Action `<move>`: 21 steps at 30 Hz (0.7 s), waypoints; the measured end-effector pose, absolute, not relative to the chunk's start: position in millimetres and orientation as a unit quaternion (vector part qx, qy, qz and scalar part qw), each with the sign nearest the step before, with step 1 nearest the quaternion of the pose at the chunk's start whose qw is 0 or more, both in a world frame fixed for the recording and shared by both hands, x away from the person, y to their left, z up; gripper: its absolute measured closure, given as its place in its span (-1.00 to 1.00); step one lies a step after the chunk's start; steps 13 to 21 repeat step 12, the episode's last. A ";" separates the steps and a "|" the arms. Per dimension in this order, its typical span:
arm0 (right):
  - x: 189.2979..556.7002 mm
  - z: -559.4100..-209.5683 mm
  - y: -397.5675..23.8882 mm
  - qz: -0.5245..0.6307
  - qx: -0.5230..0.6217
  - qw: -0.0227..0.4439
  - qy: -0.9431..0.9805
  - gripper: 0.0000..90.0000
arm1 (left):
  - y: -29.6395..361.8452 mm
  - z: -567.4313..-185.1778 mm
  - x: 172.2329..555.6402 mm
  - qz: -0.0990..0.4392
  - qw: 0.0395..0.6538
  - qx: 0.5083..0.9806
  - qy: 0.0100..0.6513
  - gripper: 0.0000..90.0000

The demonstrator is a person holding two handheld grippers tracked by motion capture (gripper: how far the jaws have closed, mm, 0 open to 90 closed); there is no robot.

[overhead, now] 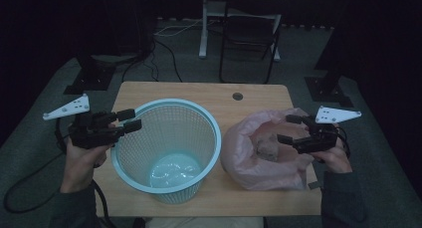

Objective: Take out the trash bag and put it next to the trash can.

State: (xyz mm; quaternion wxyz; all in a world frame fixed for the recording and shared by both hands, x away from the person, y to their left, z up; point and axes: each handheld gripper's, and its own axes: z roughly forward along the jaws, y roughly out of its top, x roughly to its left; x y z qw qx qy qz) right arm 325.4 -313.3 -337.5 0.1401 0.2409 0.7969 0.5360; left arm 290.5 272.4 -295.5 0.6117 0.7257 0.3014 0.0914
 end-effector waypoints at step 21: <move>312.1 -326.7 -325.6 0.546 0.249 0.179 0.780 -0.61 | 271.9 -294.9 291.4 0.092 0.611 0.726 0.301 0.00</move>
